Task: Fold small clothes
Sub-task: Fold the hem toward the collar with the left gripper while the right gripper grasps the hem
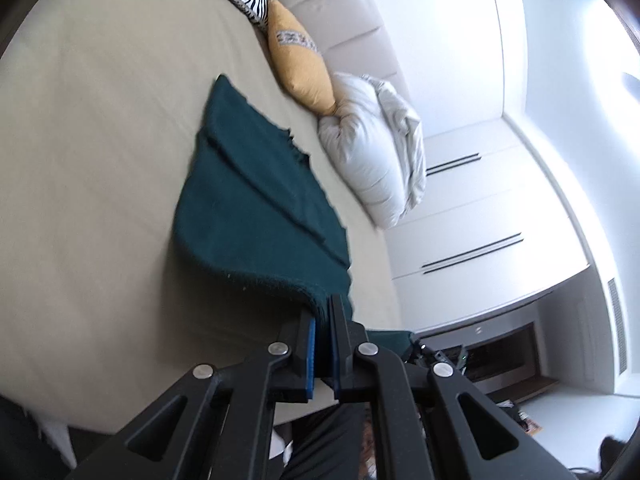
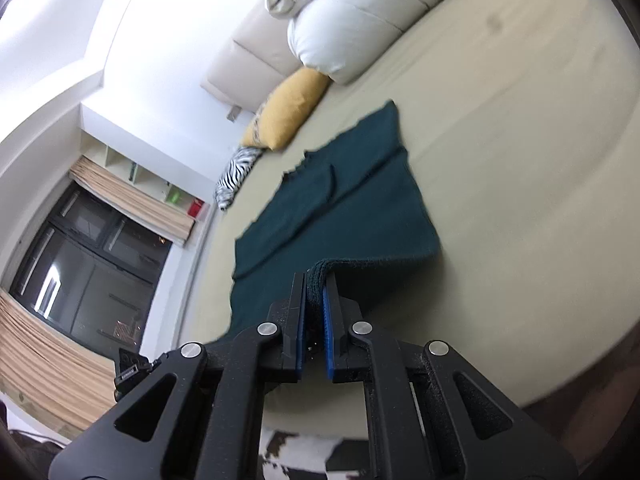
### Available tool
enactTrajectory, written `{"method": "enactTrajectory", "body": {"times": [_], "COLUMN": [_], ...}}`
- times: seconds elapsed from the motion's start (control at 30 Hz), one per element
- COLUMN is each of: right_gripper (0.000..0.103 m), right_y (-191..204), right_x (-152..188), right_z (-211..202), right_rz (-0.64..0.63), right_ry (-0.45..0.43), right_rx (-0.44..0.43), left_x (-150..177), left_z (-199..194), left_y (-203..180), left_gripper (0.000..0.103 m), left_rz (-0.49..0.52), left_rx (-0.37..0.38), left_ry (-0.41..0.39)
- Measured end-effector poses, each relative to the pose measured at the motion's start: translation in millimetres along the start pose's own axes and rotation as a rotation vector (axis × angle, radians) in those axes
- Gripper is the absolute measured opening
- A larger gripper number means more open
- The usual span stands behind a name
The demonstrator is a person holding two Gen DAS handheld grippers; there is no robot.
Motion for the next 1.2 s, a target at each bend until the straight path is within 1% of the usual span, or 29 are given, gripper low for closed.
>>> {"method": "enactTrajectory", "body": {"times": [0.13,0.27,0.43,0.53,0.83,0.93,1.03,1.2], "right_gripper": [0.006,0.006,0.006,0.006,0.006,0.006,0.006,0.006], "right_y": [17,26,36,41,56,52,47,30], "right_x": [-31,-68,-107,-136,-201,-216,-230,-251], "right_z": [13,34,68,92,191,220,251,300], "right_rz": [0.002,0.024,0.026,0.031,0.013,0.029,0.038,0.07], "right_ry": [-0.055,-0.103,-0.132,-0.146,-0.135,-0.13,-0.11,-0.074], "right_rx": [-0.011,-0.009,0.025,0.043,0.131,0.155,0.184,0.226], "left_x": [-31,-62,-101,-127,-195,-214,-232,-254], "left_z": [12,27,43,58,106,117,133,158], "left_y": [-7,-7,10,19,50,61,77,111], "left_gripper": [0.006,0.006,0.006,0.006,0.006,0.006,0.006,0.006], "left_rz": [0.013,0.021,-0.016,-0.016,-0.018,-0.026,-0.034,-0.066], "left_rx": [0.026,0.025,0.025,0.007,-0.051,-0.064,-0.093,-0.142], "left_ry": [-0.042,-0.076,-0.109,-0.118,-0.121,-0.129,-0.125,-0.128]}}
Point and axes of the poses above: each gripper's, at about its wrist camera, not at the fingertips, and z roughly the way its jaws point, y to its left, x to its underside, the point moved 1 cm from there along z, roughly the way its jaws point, and after that the axes turned 13 degrees about x, right-handed, at the moved point
